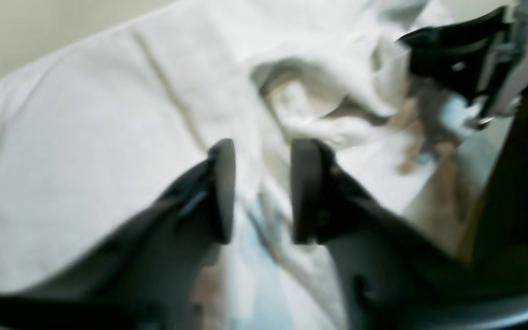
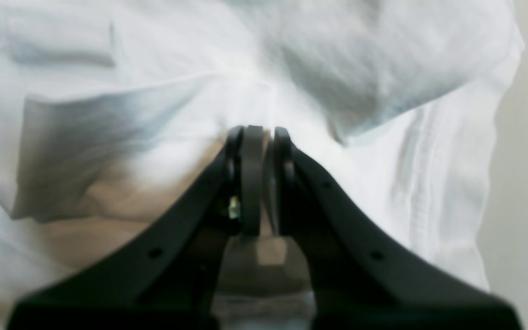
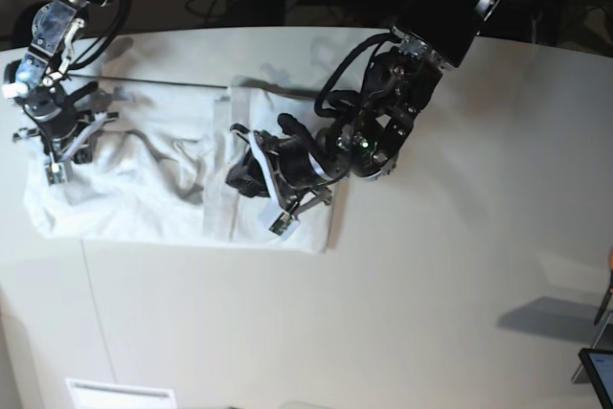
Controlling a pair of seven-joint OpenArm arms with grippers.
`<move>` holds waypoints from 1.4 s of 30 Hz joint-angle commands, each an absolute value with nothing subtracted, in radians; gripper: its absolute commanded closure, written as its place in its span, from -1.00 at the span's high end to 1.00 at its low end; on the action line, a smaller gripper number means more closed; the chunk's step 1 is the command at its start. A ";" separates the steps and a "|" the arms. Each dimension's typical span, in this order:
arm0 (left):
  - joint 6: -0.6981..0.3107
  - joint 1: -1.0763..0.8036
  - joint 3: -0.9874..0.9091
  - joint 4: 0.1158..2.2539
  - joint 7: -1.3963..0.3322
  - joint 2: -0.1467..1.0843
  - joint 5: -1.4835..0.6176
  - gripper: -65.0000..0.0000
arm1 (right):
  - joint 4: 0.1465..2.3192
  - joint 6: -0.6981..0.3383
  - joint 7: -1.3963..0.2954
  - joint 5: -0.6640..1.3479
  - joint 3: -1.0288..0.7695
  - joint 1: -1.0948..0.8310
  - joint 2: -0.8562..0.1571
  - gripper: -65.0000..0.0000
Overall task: Fold the T-shirt properly
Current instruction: 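Fold the held strip end over toward the right gripper with the left gripper, then lay the folded end down and open the left gripper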
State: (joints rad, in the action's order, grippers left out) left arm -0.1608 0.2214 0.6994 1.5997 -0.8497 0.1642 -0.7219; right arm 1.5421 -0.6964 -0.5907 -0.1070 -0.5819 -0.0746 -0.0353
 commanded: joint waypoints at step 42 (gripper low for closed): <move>-0.044 -0.082 0.518 1.632 -0.641 0.242 -0.493 -1.00 | 1.593 -0.698 -0.987 0.177 -0.723 0.065 -0.216 -0.41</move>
State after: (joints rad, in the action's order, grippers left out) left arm -0.0513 -0.0834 0.5179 1.6207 -0.6121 0.2363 -0.4969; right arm 1.5772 -0.6998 -0.9977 0.1707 -0.7177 0.0574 -0.1944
